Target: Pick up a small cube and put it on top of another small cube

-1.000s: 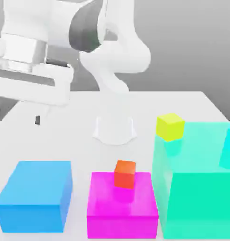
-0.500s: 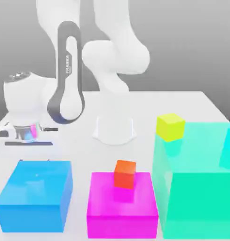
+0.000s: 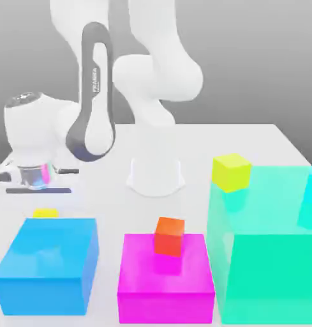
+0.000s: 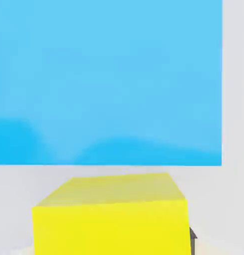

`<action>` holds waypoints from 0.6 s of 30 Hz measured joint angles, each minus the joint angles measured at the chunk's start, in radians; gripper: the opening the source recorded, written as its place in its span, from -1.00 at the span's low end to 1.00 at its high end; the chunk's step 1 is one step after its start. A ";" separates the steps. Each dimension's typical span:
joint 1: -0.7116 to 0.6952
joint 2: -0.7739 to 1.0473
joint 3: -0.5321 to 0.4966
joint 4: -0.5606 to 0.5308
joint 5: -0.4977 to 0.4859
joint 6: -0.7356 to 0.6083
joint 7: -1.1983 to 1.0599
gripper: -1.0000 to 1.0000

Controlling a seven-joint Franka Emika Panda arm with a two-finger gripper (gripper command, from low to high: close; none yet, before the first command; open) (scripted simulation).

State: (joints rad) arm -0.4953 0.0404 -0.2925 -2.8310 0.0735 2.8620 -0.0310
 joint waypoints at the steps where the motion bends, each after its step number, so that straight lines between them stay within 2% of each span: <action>1: -0.014 -0.013 -0.004 0.001 0.014 -0.016 0.021 -1.00; 7: -0.015 -0.130 0.020 0.021 0.114 -0.135 0.301 -1.00; 18: 0.018 -0.350 0.220 0.051 0.169 -0.314 0.906 -1.00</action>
State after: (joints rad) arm -0.4772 -0.3098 -0.0729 -2.7805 0.2420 2.5483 0.8746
